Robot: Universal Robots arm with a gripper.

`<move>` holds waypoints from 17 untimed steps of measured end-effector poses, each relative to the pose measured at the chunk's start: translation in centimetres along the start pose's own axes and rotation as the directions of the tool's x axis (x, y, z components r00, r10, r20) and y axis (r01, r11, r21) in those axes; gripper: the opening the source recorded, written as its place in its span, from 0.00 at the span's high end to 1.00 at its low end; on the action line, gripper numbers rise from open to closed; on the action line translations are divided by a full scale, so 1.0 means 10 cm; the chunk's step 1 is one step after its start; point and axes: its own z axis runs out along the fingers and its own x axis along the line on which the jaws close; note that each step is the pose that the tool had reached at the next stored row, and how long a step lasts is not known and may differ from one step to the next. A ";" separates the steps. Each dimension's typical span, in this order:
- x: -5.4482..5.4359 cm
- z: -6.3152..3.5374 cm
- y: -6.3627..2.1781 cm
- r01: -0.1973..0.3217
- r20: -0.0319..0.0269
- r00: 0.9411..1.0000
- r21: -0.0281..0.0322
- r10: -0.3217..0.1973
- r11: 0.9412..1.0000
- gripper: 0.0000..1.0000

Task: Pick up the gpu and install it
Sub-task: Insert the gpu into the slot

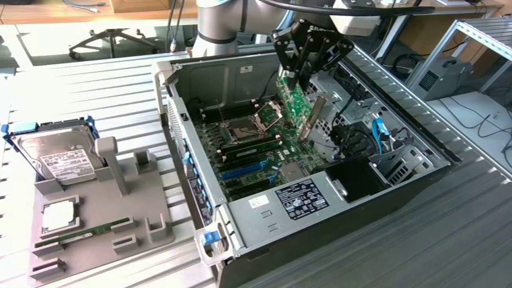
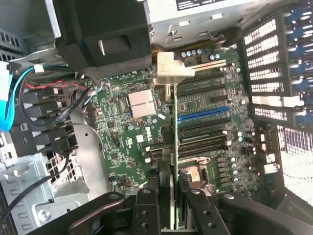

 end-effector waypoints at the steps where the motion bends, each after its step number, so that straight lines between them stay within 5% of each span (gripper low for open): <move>1: 0.00 0.002 0.000 -0.019 -0.001 1.000 -0.001 0.019 1.000 0.74; 10: 0.00 0.010 0.001 -0.127 -0.006 0.992 -0.003 0.127 0.992 0.74; 17: 0.00 0.016 0.001 -0.233 -0.012 0.972 -0.005 0.233 0.973 0.74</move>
